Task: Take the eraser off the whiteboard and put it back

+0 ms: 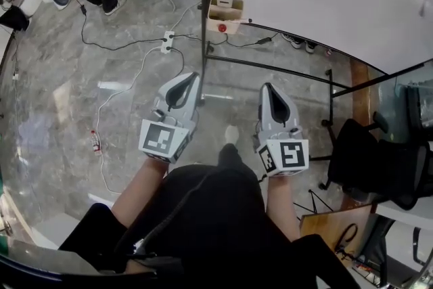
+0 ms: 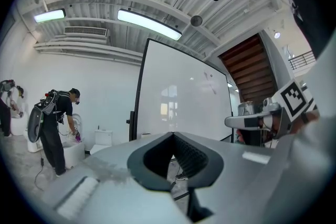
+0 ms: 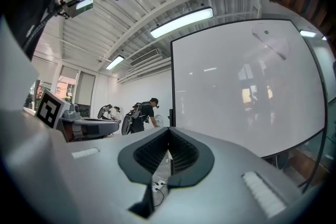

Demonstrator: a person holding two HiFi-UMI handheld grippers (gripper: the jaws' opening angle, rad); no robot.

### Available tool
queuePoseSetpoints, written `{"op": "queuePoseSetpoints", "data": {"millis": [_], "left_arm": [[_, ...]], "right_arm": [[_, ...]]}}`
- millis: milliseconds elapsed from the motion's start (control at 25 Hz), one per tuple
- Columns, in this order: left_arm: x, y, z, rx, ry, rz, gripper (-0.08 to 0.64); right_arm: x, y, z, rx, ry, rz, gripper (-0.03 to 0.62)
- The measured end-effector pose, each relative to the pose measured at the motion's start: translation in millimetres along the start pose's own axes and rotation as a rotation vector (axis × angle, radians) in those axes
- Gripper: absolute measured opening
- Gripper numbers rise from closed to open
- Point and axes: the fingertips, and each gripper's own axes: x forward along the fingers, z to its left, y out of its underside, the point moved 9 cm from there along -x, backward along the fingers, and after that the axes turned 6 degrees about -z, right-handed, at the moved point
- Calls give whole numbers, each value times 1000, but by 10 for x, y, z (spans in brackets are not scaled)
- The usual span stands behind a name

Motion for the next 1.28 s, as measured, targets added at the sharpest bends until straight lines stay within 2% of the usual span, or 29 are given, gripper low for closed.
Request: {"op": "queuePoseSetpoints", "data": {"millis": [320, 560, 880, 1000, 1280], "left_arm": [[695, 74, 29, 10, -69, 28, 5], [1220, 143, 26, -29, -94, 33, 5], [1909, 234, 43, 21, -173, 43, 5], [2109, 322, 122, 31, -200, 49, 5], [2355, 364, 424, 77, -257, 50, 5]], "right_arm": [[575, -16, -489, 12, -111, -4, 9], [999, 43, -982, 40, -176, -6, 9], [1503, 97, -1549, 34, -257, 20, 9], [1681, 206, -1714, 47, -262, 31, 9], [2186, 387, -1812, 64, -290, 28, 9]]}}
